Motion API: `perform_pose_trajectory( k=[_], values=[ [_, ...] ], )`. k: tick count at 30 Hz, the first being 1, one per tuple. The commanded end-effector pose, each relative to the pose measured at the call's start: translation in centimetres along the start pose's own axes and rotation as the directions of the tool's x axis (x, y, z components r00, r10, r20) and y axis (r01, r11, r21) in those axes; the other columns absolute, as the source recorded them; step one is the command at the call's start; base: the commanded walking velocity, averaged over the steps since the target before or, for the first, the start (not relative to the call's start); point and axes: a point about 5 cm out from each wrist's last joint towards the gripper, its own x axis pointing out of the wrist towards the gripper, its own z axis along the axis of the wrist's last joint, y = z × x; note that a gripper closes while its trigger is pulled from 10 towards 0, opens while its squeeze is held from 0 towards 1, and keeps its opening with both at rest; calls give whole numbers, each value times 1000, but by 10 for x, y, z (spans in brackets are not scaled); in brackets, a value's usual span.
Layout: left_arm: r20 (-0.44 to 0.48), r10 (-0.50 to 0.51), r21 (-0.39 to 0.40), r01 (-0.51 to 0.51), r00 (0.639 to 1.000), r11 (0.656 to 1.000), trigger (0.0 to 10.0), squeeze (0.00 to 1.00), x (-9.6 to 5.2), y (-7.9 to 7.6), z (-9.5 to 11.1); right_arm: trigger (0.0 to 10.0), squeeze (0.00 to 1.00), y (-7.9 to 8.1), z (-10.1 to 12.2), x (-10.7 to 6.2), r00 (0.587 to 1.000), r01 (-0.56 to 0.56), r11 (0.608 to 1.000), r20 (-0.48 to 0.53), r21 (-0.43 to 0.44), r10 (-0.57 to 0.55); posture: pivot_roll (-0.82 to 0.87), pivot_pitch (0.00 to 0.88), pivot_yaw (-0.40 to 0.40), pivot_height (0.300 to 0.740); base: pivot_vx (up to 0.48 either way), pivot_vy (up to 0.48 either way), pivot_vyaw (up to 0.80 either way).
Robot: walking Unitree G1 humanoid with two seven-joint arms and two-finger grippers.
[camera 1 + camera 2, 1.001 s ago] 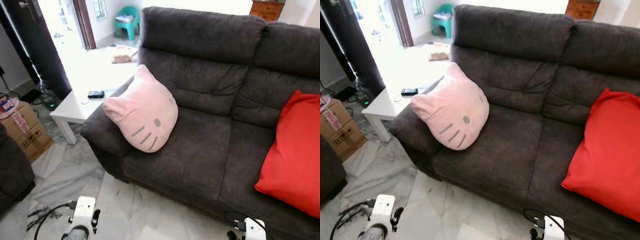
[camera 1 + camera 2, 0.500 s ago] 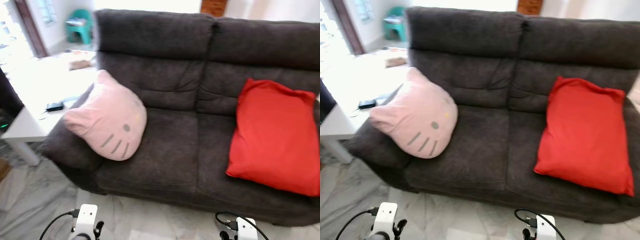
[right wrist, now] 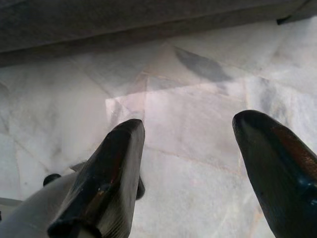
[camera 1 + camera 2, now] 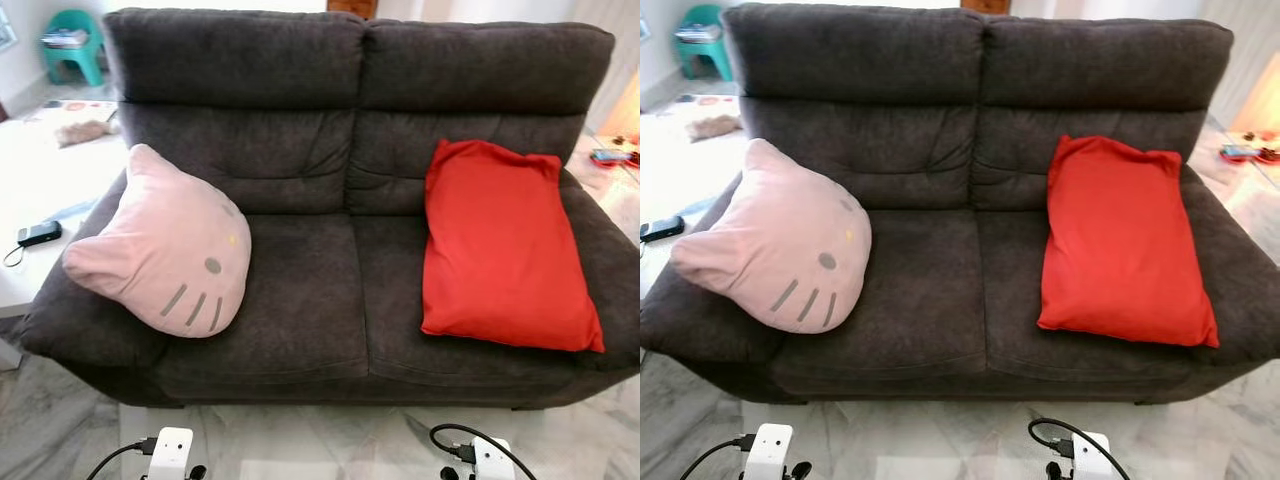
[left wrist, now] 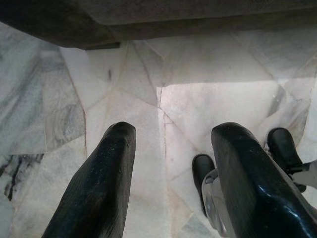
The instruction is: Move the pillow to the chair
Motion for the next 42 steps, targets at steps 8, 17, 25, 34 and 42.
perform_pose_trajectory(
  k=[8,17,25,34,42],
  values=[
    [-20,-11,35,12,1000,999,10000,0,0,-5,-4,10000,0,-14,-11,-5,999,4,998,-47,-62,-7,37,18,-17,740,0,-207,-770],
    [-47,-16,67,19,999,998,10000,0,-1,-4,-8,10000,0,-5,-1,0,999,2,998,-39,-69,-5,34,6,-14,740,0,0,-760],
    [-67,-9,73,13,998,997,10000,0,-3,-1,-15,10000,0,18,3,4,999,-17,997,-35,-73,15,33,0,-11,740,0,0,-756],
    [-70,-11,73,16,997,997,10000,0,-2,-2,-13,10000,0,15,6,5,1000,-11,997,-29,-73,9,33,0,-14,740,0,0,-753],
    [-74,-6,83,12,997,996,10000,0,-3,-1,-14,10000,0,-14,-12,-5,999,20,997,-49,-68,-24,34,6,-18,740,0,0,-752]
  ],
)
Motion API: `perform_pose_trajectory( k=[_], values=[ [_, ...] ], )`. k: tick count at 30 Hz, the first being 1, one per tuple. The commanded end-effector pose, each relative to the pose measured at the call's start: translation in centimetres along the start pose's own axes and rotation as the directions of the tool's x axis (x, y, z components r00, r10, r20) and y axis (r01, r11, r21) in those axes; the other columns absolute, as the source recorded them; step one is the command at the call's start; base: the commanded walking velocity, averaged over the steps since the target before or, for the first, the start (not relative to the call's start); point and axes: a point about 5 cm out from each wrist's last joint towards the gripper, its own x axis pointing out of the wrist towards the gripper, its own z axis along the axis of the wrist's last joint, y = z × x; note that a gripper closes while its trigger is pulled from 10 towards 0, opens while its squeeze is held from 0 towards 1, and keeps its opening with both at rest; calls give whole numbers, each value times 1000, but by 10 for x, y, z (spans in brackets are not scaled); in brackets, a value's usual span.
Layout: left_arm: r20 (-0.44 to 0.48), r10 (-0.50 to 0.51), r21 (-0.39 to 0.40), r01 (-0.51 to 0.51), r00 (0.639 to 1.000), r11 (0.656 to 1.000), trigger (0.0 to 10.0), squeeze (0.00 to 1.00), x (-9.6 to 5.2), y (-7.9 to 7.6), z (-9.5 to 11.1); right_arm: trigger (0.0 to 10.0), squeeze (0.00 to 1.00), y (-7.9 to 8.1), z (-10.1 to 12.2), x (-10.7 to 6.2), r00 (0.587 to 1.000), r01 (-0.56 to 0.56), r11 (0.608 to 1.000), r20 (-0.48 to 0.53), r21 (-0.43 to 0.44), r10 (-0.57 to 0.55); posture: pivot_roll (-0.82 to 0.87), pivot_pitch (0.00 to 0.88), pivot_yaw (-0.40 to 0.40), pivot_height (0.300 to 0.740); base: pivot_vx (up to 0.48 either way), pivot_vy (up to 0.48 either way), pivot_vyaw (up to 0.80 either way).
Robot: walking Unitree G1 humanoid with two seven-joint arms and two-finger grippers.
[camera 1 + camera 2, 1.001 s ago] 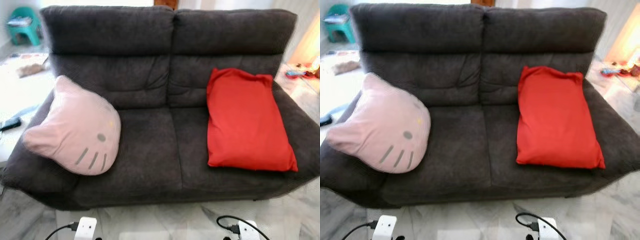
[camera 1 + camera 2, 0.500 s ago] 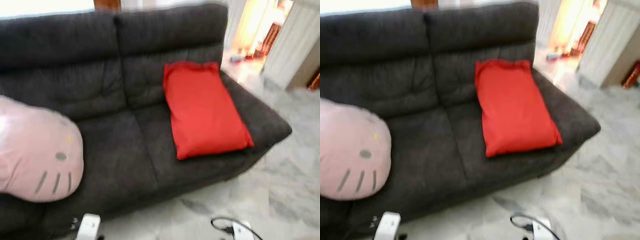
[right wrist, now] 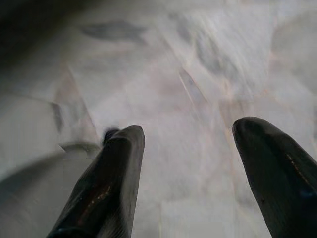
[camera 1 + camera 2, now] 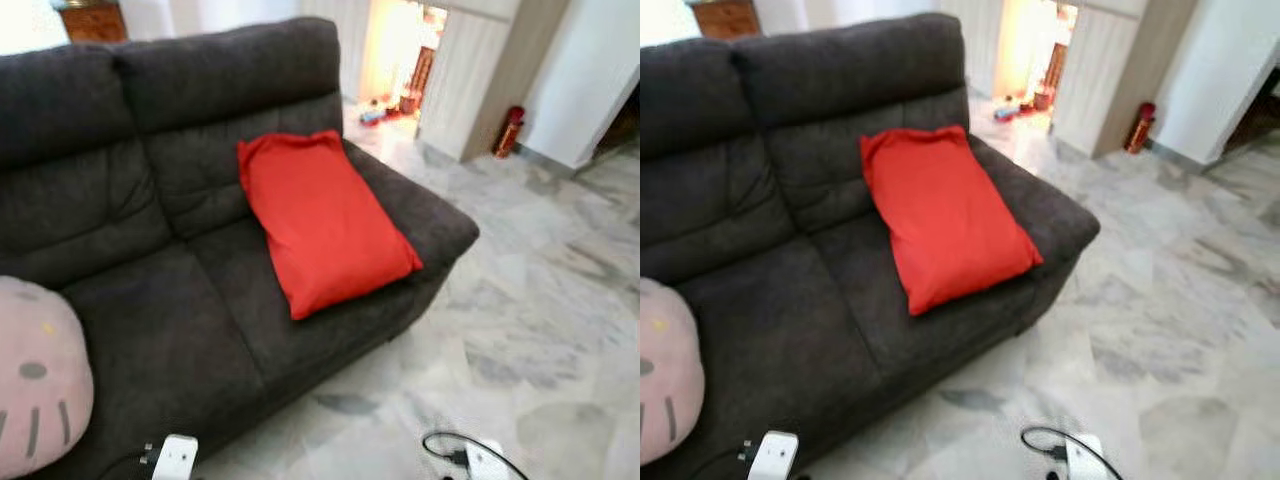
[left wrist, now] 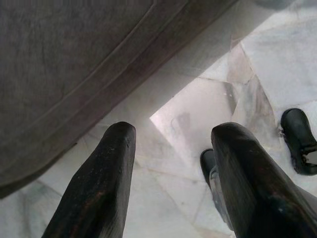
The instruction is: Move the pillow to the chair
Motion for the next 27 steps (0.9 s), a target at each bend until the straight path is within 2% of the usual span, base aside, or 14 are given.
perform_pose_trajectory(
  k=[1,6,11,16,22,27],
  values=[
    [-23,3,20,-3,1000,1000,10000,0,-1,0,-5,10000,0,-6,1,-1,1000,7,1000,16,15,-7,35,9,-18,740,0,0,-750],
    [-26,15,25,-15,1000,1000,10000,0,-1,2,-6,10000,0,-21,-5,-5,1000,22,1000,8,20,-22,34,12,-16,740,0,-168,-751],
    [-27,25,13,-25,999,1000,10000,0,-1,3,-6,10000,0,-23,-4,-5,1000,21,1000,11,21,-21,35,14,-16,740,0,0,-753],
    [-28,21,17,-20,999,1000,10000,0,-1,2,-6,10000,0,-3,3,0,1000,1,1000,18,7,-1,33,18,-15,740,0,0,-751],
    [-27,16,20,-15,1000,1000,10000,0,-1,0,-6,10000,0,34,14,6,999,-33,999,35,-5,33,34,19,-17,740,0,0,-751],
    [-26,14,24,-13,1000,1000,10000,0,-1,0,-6,10000,0,43,17,7,998,-40,999,45,-8,41,33,18,-16,740,0,0,-749]
  ],
)
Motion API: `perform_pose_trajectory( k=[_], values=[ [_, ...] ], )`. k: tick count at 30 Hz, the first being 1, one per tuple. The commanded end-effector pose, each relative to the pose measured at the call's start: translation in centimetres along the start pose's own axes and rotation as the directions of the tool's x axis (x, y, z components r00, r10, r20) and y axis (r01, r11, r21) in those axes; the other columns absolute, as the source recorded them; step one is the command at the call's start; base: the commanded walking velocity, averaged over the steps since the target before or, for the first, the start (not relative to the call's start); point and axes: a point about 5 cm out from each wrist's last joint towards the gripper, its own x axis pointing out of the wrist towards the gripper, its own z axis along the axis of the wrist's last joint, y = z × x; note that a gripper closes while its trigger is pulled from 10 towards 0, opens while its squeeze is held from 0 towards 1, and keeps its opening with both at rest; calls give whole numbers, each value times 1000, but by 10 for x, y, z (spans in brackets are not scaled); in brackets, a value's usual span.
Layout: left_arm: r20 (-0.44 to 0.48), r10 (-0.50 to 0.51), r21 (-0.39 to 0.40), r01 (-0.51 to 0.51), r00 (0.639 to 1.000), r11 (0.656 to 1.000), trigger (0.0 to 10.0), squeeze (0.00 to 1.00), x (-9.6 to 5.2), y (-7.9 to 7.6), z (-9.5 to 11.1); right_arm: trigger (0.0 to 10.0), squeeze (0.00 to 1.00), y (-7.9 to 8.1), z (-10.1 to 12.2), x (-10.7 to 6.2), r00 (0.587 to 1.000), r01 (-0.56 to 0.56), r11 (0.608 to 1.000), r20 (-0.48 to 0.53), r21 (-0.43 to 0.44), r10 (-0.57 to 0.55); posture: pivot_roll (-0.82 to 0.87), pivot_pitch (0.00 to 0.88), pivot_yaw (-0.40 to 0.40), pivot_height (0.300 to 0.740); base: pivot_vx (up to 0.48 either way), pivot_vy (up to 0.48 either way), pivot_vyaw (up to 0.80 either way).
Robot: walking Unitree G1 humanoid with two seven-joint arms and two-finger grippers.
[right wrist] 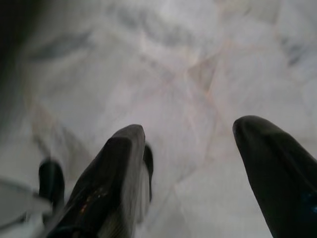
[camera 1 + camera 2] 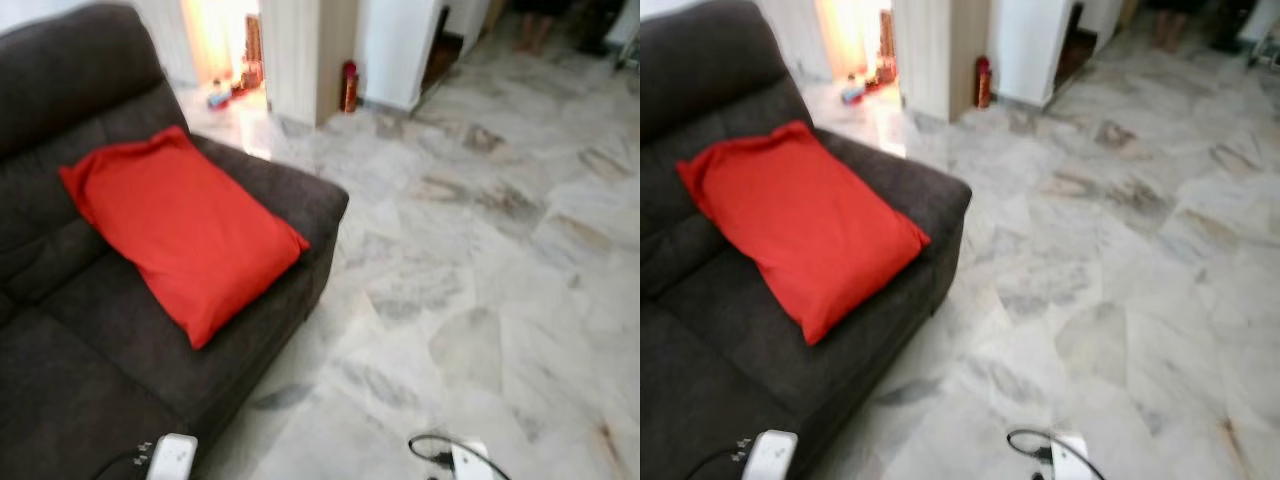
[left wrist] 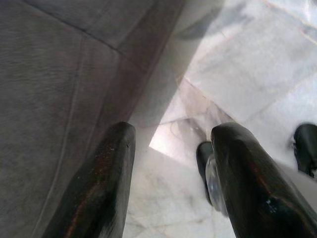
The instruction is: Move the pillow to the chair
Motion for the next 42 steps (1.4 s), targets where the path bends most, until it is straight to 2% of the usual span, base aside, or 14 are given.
perform_pose_trajectory(
  k=[1,4,10,18,20,27,29,31,33,38,42],
  values=[
    [-42,3,26,-2,999,1000,10000,0,-3,3,-11,10000,0,2,-5,-1,1000,1,1000,-14,-5,-1,34,17,-17,740,0,0,-750],
    [-33,4,43,-3,999,999,10000,0,-2,2,-10,10000,0,4,-6,-1,1000,2,1000,-11,-10,-2,33,16,-17,740,0,0,-744],
    [-34,4,29,-3,999,1000,10000,0,-3,0,-10,10000,0,2,-8,-2,1000,4,1000,-14,-15,-4,32,12,-18,740,0,0,-742],
    [-28,-1,56,3,1000,998,10000,0,-2,-1,-9,10000,0,1,0,0,1000,5,1000,-7,-22,-5,31,9,-20,740,0,0,-736],
    [-29,4,39,-3,1000,999,10000,0,-2,-1,-9,10000,0,1,1,0,1000,5,1000,-6,-24,-5,29,7,-20,740,0,0,-725],
    [-28,1,61,0,1000,998,10000,0,-2,-1,-8,10000,0,-20,2,-1,1000,23,1000,-1,-20,-23,32,9,-20,740,0,0,-726],
    [-25,6,57,-4,1000,998,10000,0,-2,0,-7,10000,0,-29,1,-3,1000,29,999,-1,-15,-29,32,11,-20,740,0,-144,-725],
    [-21,16,17,-16,1000,1000,10000,0,-2,1,-6,10000,0,-34,2,-4,999,33,999,-1,-14,-33,33,11,-20,740,0,0,-725],
    [-19,12,36,-12,1000,999,10000,0,-1,1,-6,10000,0,-38,2,-4,999,37,999,-3,-11,-37,33,12,-19,740,0,0,-722],
    [-14,5,27,-5,1000,1000,10000,0,-1,1,-5,10000,0,-39,1,-4,999,37,999,-6,-10,-38,32,16,-21,740,0,0,-725],
    [-6,0,14,0,1000,1000,10000,0,-1,-1,-4,10000,0,-31,-4,-4,999,28,1000,-16,-11,-28,32,18,-22,740,0,0,-722]
  ],
)
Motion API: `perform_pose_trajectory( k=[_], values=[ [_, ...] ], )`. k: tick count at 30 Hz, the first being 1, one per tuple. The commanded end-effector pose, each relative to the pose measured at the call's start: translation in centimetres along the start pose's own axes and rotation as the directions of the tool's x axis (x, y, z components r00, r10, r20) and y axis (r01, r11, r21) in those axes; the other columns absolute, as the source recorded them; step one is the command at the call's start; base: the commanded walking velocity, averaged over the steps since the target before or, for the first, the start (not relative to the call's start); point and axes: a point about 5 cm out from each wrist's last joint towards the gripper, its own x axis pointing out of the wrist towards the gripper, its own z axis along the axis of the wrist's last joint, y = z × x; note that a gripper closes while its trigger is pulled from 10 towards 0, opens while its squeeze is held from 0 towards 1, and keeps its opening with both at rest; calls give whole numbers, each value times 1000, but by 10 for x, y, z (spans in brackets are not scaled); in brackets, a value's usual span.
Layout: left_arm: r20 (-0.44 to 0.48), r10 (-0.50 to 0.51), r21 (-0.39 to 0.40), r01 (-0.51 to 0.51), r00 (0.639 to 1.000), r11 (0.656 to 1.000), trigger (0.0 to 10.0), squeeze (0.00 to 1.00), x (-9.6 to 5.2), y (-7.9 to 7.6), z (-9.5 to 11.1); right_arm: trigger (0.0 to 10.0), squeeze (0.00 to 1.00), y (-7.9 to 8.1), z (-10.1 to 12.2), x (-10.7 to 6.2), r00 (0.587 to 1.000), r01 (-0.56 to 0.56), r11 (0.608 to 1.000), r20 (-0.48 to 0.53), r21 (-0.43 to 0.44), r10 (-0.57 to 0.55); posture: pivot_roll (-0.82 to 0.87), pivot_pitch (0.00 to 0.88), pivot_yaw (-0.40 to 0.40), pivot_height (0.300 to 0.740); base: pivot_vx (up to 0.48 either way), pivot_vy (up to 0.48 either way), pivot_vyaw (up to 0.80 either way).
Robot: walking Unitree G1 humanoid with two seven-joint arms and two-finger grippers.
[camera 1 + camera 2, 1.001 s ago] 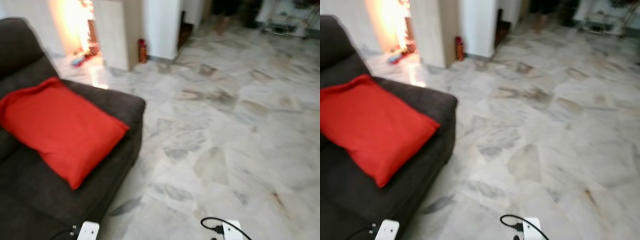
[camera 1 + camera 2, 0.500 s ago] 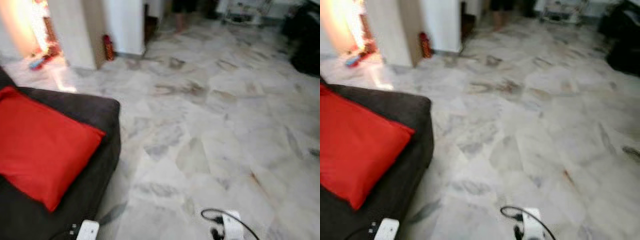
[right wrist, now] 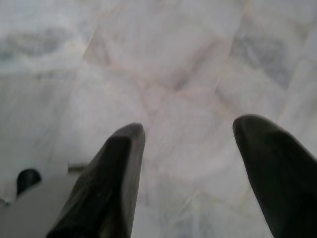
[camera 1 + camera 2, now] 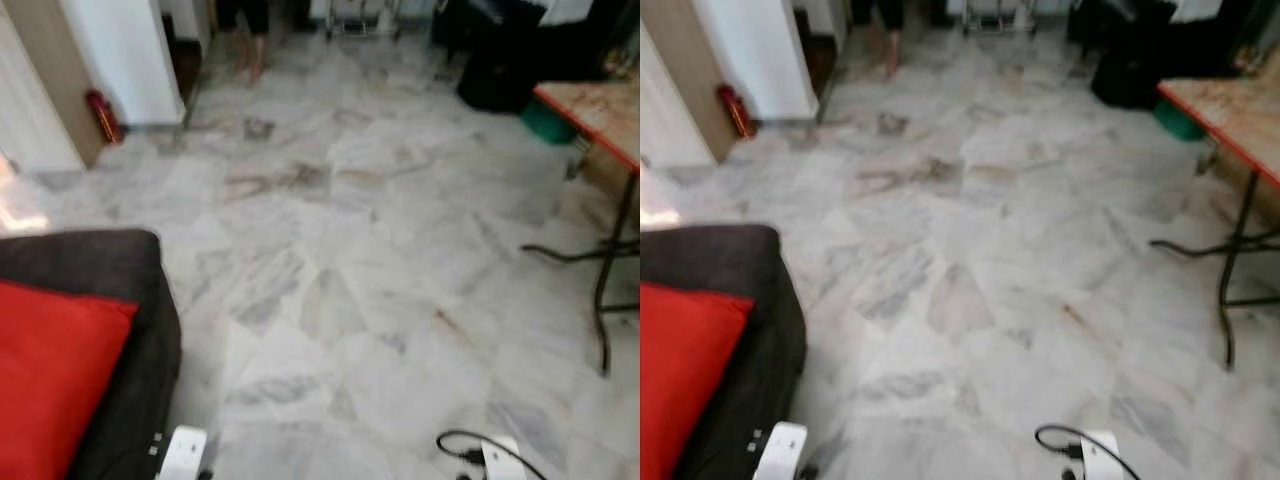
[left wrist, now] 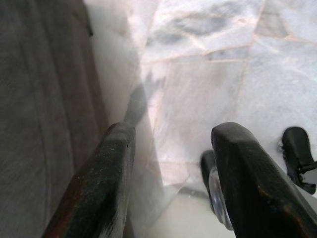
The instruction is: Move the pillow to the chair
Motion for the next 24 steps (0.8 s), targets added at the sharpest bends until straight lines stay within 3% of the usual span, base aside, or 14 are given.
perform_pose_trajectory(
  k=[1,11,17,24],
  values=[
    [-39,4,-6,-4,999,1000,10000,0,-3,3,-11,10000,0,7,-8,-1,1000,-10,1000,-21,10,10,32,18,-22,740,0,0,-569],
    [-51,4,-52,-6,999,999,10000,0,-3,2,-13,10000,0,38,-15,-1,999,-38,999,-21,1,38,31,19,-27,740,0,0,0],
    [-58,3,-69,-7,998,998,10000,0,-4,1,-15,10000,0,39,-10,0,999,-39,999,-9,-3,39,30,8,-29,740,127,0,0],
    [-44,2,-72,-5,999,997,10000,0,-3,2,-11,10000,0,27,-4,1,1000,-24,1000,14,-4,24,16,0,-14,740,256,0,0]
  ],
)
